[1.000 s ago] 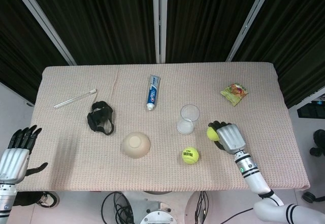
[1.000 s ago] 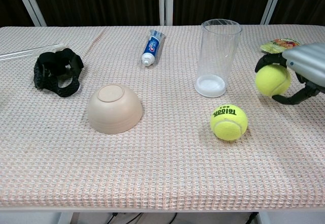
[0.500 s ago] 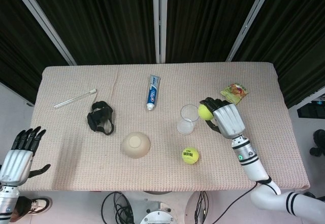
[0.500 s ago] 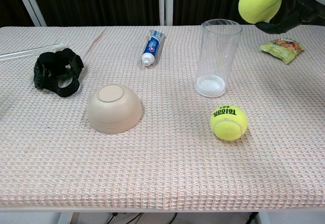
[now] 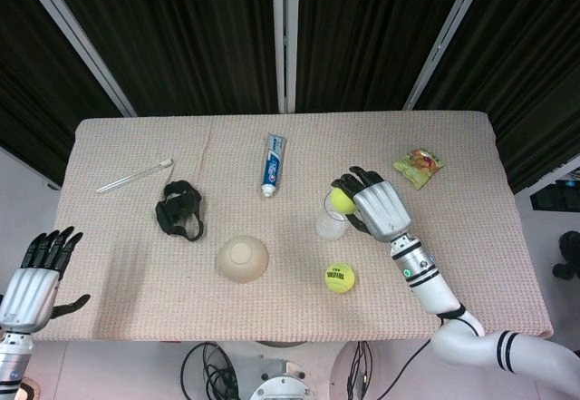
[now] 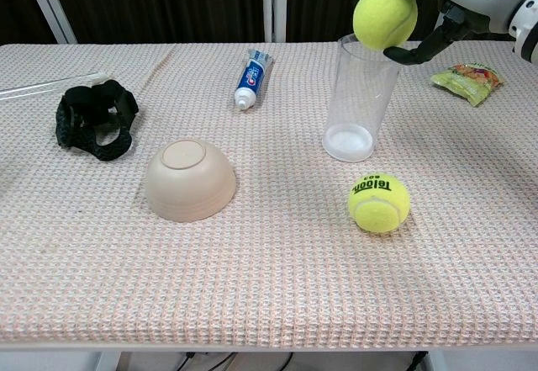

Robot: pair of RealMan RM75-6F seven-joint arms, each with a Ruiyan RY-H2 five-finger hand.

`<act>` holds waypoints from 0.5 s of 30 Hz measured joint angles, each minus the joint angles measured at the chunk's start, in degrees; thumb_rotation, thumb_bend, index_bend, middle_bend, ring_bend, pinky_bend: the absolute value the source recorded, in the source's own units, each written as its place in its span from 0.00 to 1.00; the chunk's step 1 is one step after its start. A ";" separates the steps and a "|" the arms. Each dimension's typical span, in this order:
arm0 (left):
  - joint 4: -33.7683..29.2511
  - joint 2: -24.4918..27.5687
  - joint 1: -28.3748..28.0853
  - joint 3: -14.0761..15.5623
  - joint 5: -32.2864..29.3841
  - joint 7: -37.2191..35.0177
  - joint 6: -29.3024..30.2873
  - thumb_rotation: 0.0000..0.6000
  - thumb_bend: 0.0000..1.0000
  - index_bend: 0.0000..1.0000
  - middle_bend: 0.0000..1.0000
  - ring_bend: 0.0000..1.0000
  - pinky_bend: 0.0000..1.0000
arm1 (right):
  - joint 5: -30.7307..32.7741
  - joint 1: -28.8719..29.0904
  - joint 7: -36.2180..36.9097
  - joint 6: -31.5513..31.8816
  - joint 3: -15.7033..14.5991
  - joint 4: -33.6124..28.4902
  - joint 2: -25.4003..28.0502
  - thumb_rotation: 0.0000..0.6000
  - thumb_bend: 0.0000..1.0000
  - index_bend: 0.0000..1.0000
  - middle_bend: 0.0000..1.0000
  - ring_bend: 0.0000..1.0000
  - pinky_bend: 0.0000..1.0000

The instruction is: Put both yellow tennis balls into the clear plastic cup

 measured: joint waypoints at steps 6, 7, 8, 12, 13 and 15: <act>-0.01 -0.05 0.04 -0.03 -0.03 -0.07 0.08 1.00 0.03 0.06 0.01 0.00 0.00 | -1.11 -0.07 2.64 1.66 -0.29 -0.18 0.47 1.00 0.18 0.09 0.07 0.00 0.13; -0.09 -0.04 0.05 -0.04 0.04 -0.01 0.15 1.00 0.03 0.06 0.01 0.00 0.00 | -1.37 -0.11 2.98 1.94 -0.33 -0.38 0.64 1.00 0.18 0.09 0.07 0.00 0.13; -0.14 -0.03 0.05 -0.04 0.09 0.06 0.19 1.00 0.03 0.06 0.01 0.00 0.00 | -1.67 -0.18 3.27 2.27 -0.39 -0.61 0.80 1.00 0.18 0.09 0.07 0.00 0.12; -0.39 -0.03 0.02 -0.03 0.17 0.47 0.16 1.00 0.03 0.06 0.01 0.00 0.00 | -3.72 -0.77 4.21 4.19 -1.00 -2.06 1.69 1.00 0.18 0.09 0.08 0.00 0.12; -0.45 -0.03 0.00 -0.03 0.18 0.60 0.12 1.00 0.03 0.06 0.01 0.00 0.00 | -4.33 -0.94 4.40 4.65 -1.22 -2.48 1.91 1.00 0.18 0.09 0.08 0.00 0.12; -0.56 -0.06 -0.03 -0.02 0.18 0.80 0.05 1.00 0.03 0.06 0.01 0.00 0.00 | -6.14 -1.40 4.81 5.85 -1.93 -3.49 2.42 1.00 0.18 0.09 0.09 0.00 0.12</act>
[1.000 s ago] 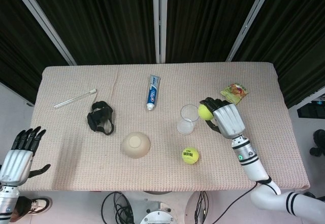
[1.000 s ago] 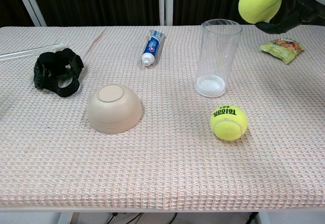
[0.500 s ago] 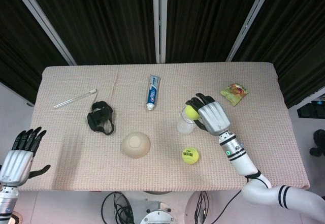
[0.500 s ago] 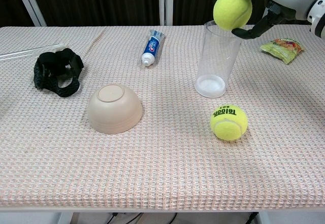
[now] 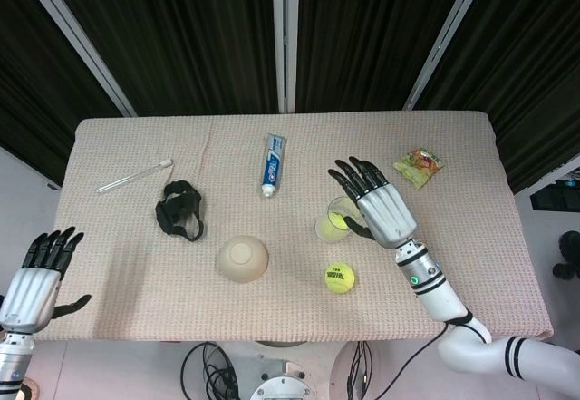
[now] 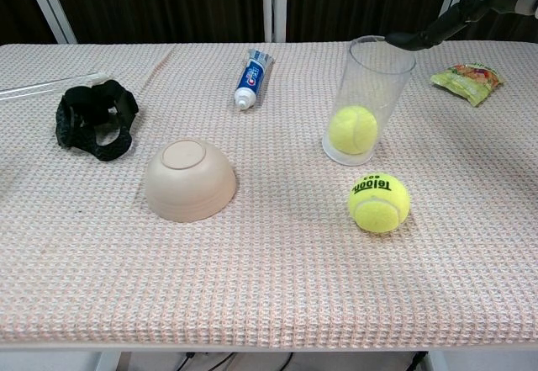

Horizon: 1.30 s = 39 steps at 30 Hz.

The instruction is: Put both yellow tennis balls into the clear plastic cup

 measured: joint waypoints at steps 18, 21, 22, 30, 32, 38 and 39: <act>0.01 -0.45 0.59 0.39 -0.39 0.17 0.09 1.00 0.03 0.06 0.01 0.00 0.00 | -22.29 -3.36 -0.71 5.08 -14.87 -0.79 -0.48 1.00 0.18 0.09 0.13 0.06 0.22; 0.18 -0.46 0.74 0.53 -0.45 -0.01 0.07 1.00 0.03 0.06 0.01 0.00 0.00 | -20.44 -3.71 -2.02 1.87 -15.90 -2.45 0.61 1.00 0.18 0.09 0.16 0.08 0.25; 0.21 -0.44 0.75 0.57 -0.53 -0.05 -0.09 1.00 0.03 0.06 0.01 0.00 0.00 | -19.49 -3.80 -2.59 0.86 -16.06 -3.00 1.01 1.00 0.18 0.09 0.16 0.08 0.25; 0.32 -0.63 0.68 0.60 -0.46 0.43 -0.29 1.00 0.03 0.06 0.01 0.00 0.00 | -8.17 -4.11 -8.51 -9.07 -16.41 -6.56 3.51 1.00 0.18 0.04 0.14 0.09 0.27; 0.38 -0.74 0.77 0.56 -0.56 0.66 -0.20 1.00 0.03 0.06 0.01 0.00 0.00 | -7.21 -4.23 -9.29 -9.93 -16.53 -6.18 3.27 1.00 0.18 0.03 0.14 0.09 0.27; 0.28 -0.66 0.84 0.49 -0.74 0.82 -0.23 1.00 0.03 0.06 0.01 0.00 0.00 | -5.19 -4.59 -11.68 -11.43 -16.62 -3.24 1.13 1.00 0.18 0.03 0.13 0.09 0.29; 0.26 -0.65 0.84 0.47 -0.75 0.84 -0.23 1.00 0.03 0.06 0.01 0.00 0.00 | -4.79 -4.64 -12.32 -11.74 -16.60 -2.77 0.59 1.00 0.19 0.03 0.13 0.09 0.30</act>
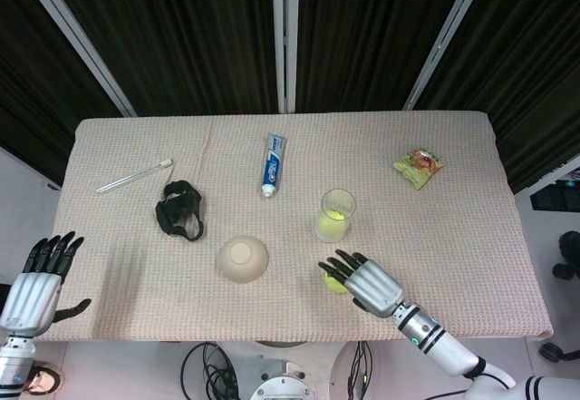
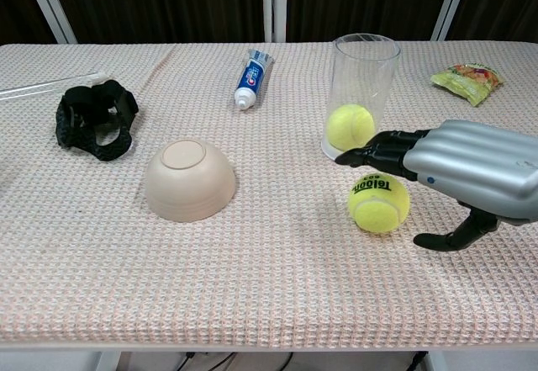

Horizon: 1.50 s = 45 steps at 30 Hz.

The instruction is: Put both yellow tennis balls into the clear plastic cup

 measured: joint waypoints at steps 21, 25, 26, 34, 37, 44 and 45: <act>2.25 -0.32 0.09 -0.40 -0.64 -3.44 -0.01 1.00 0.05 0.06 0.01 0.00 0.00 | -2.08 -0.06 -1.65 3.03 1.34 5.22 -4.60 1.00 0.33 0.74 0.62 0.62 0.77; 2.57 -0.35 0.13 -0.47 -0.60 -4.03 0.19 1.00 0.05 0.06 0.01 0.00 0.00 | -5.32 -0.49 0.97 8.96 2.70 4.10 -3.06 1.00 0.33 0.74 0.62 0.62 0.77; 2.56 -0.35 0.14 -0.49 -0.56 -4.07 0.28 1.00 0.05 0.06 0.01 0.00 0.00 | -6.14 -0.56 1.64 10.55 3.21 3.72 -2.57 1.00 0.33 0.74 0.62 0.62 0.77; 2.15 -0.26 0.02 -0.40 0.29 -3.78 0.60 1.00 0.05 0.06 0.01 0.00 0.00 | -8.10 -0.20 5.68 19.00 11.75 0.95 0.88 1.00 0.33 0.69 0.61 0.62 0.77; 1.83 -0.03 -0.09 -0.41 0.47 -3.61 0.62 1.00 0.05 0.06 0.01 0.00 0.00 | -5.63 0.64 5.43 18.86 14.60 1.05 1.02 1.00 0.33 0.69 0.61 0.62 0.77; 1.82 -0.09 -0.41 -0.60 0.49 -2.80 0.36 1.00 0.05 0.06 0.01 0.00 0.00 | 0.93 3.11 2.57 13.96 16.99 1.46 0.01 1.00 0.33 0.65 0.59 0.62 0.77; 1.95 -0.19 -0.44 -0.61 0.44 -2.67 0.26 1.00 0.05 0.06 0.01 0.00 0.00 | 1.77 3.58 1.77 13.08 17.18 1.46 -0.22 1.00 0.33 0.63 0.59 0.61 0.76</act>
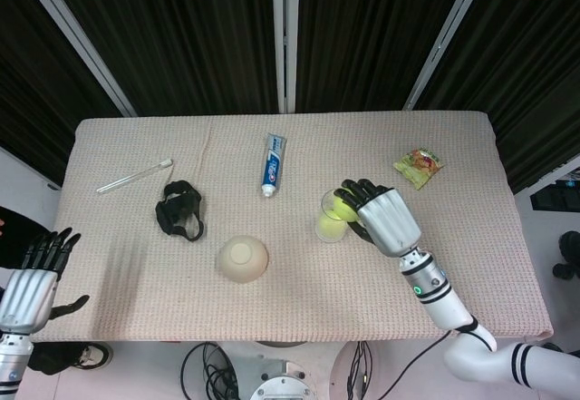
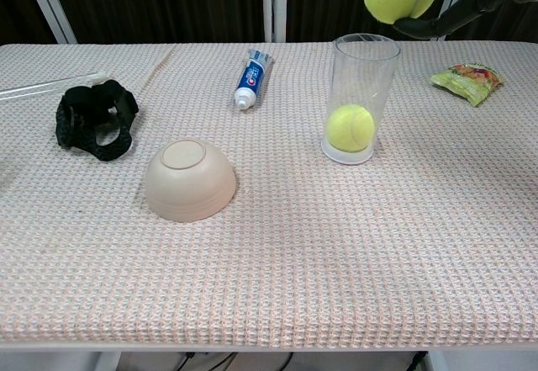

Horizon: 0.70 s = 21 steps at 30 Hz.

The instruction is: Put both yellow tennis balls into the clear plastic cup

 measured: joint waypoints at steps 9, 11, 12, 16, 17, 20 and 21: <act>0.53 0.01 -0.02 -0.27 -0.98 -0.44 -0.40 1.00 0.05 0.06 0.01 0.00 0.00 | 6.06 2.02 -2.79 -5.37 0.68 -1.84 0.65 1.00 0.18 0.00 0.10 0.01 0.14; 0.47 0.16 -0.08 -0.30 -1.02 -0.45 -0.48 1.00 0.06 0.06 0.01 0.00 0.00 | 8.42 2.24 -3.69 -6.62 0.82 -2.81 1.38 1.00 0.18 0.00 0.02 0.00 0.08; 0.43 0.19 -0.10 -0.30 -1.01 -0.46 -0.49 1.00 0.06 0.06 0.01 0.00 0.00 | 10.15 2.40 -4.30 -7.40 0.93 -3.63 1.88 1.00 0.18 0.00 0.00 0.00 0.07; 0.36 0.12 -0.11 -0.23 -0.95 -0.43 -0.52 1.00 0.06 0.06 0.01 0.00 0.00 | 13.53 2.75 -5.63 -8.70 1.06 -6.22 3.45 1.00 0.18 0.00 0.00 0.00 0.07; 0.36 0.11 -0.10 -0.21 -0.96 -0.41 -0.54 1.00 0.06 0.06 0.01 0.00 0.00 | 13.42 2.73 -5.62 -8.54 0.99 -6.34 3.58 1.00 0.18 0.00 0.00 0.00 0.07; 0.35 0.09 -0.01 -0.20 -1.00 -0.44 -0.40 1.00 0.06 0.06 0.01 0.00 0.00 | 12.22 2.18 -4.86 -7.17 0.58 -6.74 4.44 1.00 0.18 0.00 0.00 0.00 0.07; 0.35 0.08 0.04 -0.21 -0.99 -0.49 -0.28 1.00 0.06 0.06 0.01 0.00 0.00 | 11.53 1.67 -4.24 -6.26 0.32 -7.04 4.97 1.00 0.18 0.00 0.00 0.00 0.07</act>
